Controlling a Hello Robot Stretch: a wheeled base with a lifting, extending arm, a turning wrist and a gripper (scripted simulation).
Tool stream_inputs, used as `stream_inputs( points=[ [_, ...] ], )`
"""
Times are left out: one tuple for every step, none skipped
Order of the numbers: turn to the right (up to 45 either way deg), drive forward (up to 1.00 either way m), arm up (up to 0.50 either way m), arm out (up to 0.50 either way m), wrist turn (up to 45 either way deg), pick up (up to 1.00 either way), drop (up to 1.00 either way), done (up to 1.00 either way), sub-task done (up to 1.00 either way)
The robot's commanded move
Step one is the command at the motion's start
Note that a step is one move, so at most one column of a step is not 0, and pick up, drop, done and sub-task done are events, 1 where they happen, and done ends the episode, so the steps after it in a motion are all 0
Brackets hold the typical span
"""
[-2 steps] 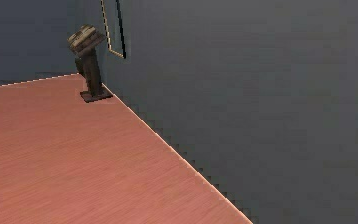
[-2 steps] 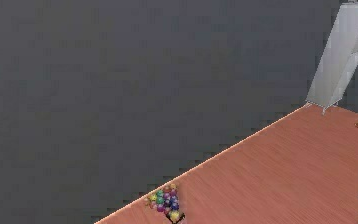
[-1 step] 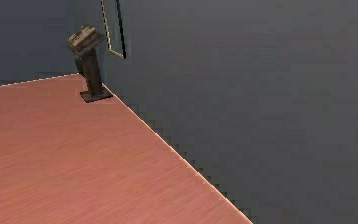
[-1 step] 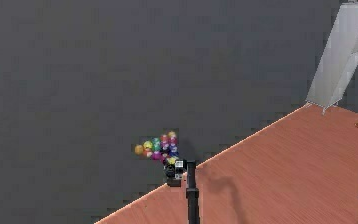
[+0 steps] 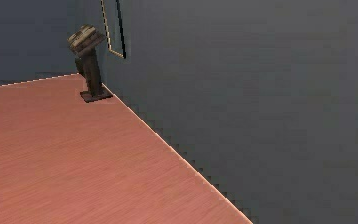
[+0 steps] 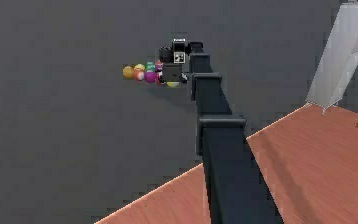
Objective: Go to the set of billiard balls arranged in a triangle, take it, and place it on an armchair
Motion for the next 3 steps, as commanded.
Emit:
stream_inputs(
  points=[
    [0.0, 0.00, 0.00, 0.00, -45.0, 0.00, 0.00, 0.00, 0.00],
    [0.0, 0.00, 0.00, 0.00, -45.0, 0.00, 0.00, 0.00, 0.00],
    [0.0, 0.00, 0.00, 0.00, -42.0, 0.00, 0.00, 0.00, 0.00]
  ],
)
